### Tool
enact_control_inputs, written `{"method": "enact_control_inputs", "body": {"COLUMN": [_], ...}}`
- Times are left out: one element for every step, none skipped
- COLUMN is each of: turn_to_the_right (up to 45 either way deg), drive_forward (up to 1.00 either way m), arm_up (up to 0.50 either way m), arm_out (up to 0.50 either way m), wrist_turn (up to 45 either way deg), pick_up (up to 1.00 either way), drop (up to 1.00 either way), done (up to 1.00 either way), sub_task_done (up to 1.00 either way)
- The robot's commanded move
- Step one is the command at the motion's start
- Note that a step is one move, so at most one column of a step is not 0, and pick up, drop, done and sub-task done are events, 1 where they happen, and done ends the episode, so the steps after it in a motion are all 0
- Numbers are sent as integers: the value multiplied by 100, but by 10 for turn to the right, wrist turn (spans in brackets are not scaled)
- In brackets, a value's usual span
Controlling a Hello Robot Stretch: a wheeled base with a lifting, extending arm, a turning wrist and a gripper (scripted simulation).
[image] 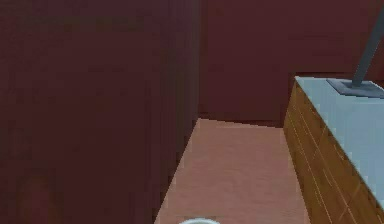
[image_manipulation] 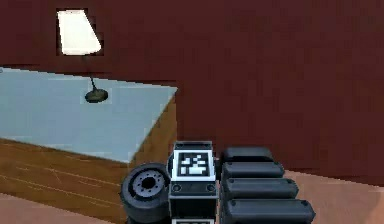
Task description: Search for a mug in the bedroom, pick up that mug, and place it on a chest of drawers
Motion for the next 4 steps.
{"method": "enact_control_inputs", "body": {"turn_to_the_right": [0,180,0,60], "drive_forward": [20,0,100,0], "arm_up": [0,0,0,0], "arm_out": [0,0,0,0], "wrist_turn": [0,0,0,0], "pick_up": [0,0,0,0], "drop": [0,0,0,0], "done": [0,0,0,0], "sub_task_done": [0,0,0,0]}}
